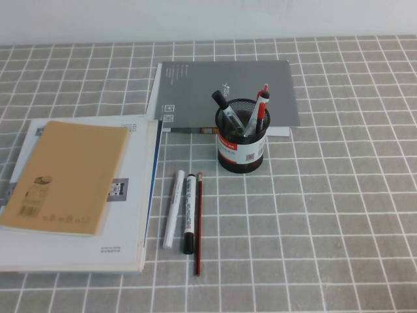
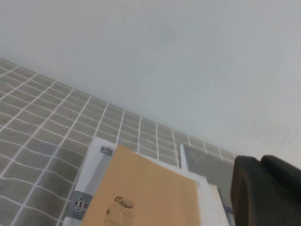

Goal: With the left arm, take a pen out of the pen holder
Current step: 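Take a marker out of the pen holder and lay it on the table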

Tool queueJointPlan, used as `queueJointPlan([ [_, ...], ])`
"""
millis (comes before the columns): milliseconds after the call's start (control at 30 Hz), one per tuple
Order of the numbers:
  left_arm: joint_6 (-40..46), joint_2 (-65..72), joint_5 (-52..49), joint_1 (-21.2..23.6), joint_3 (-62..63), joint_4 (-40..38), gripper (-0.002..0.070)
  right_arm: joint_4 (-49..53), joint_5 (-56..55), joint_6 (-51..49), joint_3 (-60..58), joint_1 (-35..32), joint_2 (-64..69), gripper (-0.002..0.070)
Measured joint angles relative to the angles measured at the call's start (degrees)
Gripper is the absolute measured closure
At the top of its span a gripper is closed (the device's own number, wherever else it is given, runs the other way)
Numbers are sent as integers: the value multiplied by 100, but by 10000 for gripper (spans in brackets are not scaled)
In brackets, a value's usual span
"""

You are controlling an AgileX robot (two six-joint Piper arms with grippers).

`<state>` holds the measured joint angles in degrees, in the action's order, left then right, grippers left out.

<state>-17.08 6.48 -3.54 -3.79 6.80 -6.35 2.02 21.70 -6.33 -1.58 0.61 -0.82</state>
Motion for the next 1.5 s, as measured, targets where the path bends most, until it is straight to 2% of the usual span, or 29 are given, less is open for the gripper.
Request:
queueJointPlan([
  [133,654,946,-516,-37,964,52,677,0,0,0,0,0,0,689],
  [233,887,1592,-456,-247,1416,157,677,0,0,0,0,0,0,689],
  [433,787,3158,754,-1357,1619,839,677,0,0,0,0,0,0,689],
  [500,771,3774,1332,-1788,1658,931,677,0,0,0,0,0,0,689],
  [600,807,4701,1970,-2198,1897,978,677,0,0,0,0,0,0,689],
  [700,829,5601,2292,-2403,2257,1019,677,0,0,0,0,0,0,689],
  [967,546,7351,2786,-2466,3204,1742,666,0,0,0,0,0,0,689],
  [1033,412,7599,3037,-2466,3353,1890,631,0,0,0,0,0,0,689],
  [1133,314,7942,3443,-2466,3562,2057,528,0,0,0,0,0,0,689],
  [1300,232,8520,4199,-2466,3854,2215,290,0,0,0,0,0,0,689],
  [1400,37,8899,4329,-2466,4059,2247,232,0,0,0,0,0,0,689],
  [1500,-152,9299,4455,-2466,4280,2247,216,0,0,0,0,0,0,689],
])
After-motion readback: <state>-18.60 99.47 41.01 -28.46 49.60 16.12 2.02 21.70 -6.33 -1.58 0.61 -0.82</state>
